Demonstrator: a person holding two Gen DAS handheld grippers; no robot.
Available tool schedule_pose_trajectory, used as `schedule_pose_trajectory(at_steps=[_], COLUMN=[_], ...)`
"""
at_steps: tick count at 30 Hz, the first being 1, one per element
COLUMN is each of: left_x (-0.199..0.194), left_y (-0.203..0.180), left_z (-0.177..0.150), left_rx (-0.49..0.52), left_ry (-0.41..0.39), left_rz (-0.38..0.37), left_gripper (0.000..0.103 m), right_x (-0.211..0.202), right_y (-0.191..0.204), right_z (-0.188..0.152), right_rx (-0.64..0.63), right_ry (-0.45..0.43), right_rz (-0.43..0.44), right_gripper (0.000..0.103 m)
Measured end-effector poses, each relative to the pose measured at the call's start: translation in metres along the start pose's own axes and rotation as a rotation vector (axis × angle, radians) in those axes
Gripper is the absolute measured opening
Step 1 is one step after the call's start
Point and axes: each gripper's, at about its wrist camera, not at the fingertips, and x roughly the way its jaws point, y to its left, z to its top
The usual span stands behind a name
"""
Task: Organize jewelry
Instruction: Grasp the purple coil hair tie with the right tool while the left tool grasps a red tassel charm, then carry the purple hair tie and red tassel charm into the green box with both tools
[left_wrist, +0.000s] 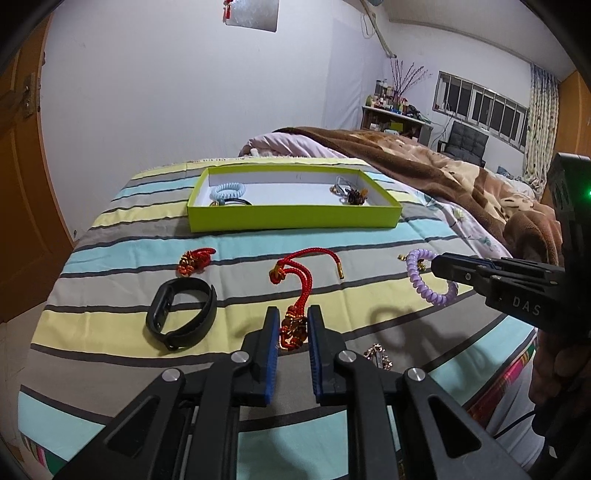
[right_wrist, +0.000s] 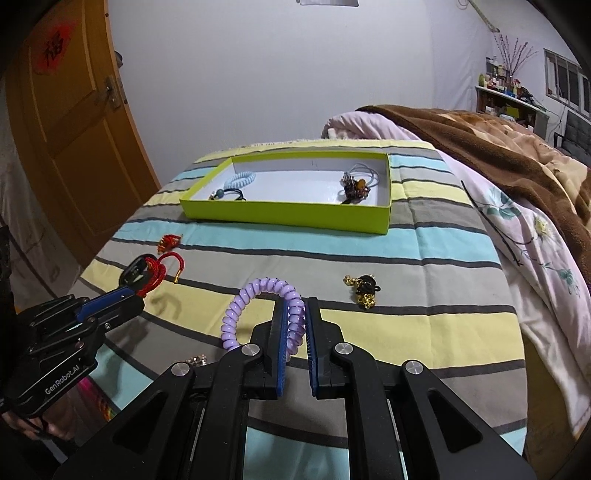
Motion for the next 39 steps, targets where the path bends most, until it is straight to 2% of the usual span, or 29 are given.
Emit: schedule_pose_trajectory(at_steps=[15, 27, 39], left_x=[-0.013, -0.005, 0.016], left_y=[0.003, 0.009, 0.016], left_z=[0.024, 0.070, 0.103], left_rx=[-0.011, 0.000, 0.010], left_ry=[-0.048, -0.092, -0.127], left_rz=[0.009, 0.008, 0.034], left_gripper=[0.016, 0.016, 0.016], right_x=[-0.020, -0.018, 0.002], right_y=[0.004, 0.003, -0.005], right_z=[0.018, 0.055, 0.087], right_rx=[-0.023, -0.061, -0.084], right_ry=[-0.066, -0.112, -0.131], right_rz=[0.000, -0.007, -0.030], right_gripper=[0.009, 0.009, 0.009])
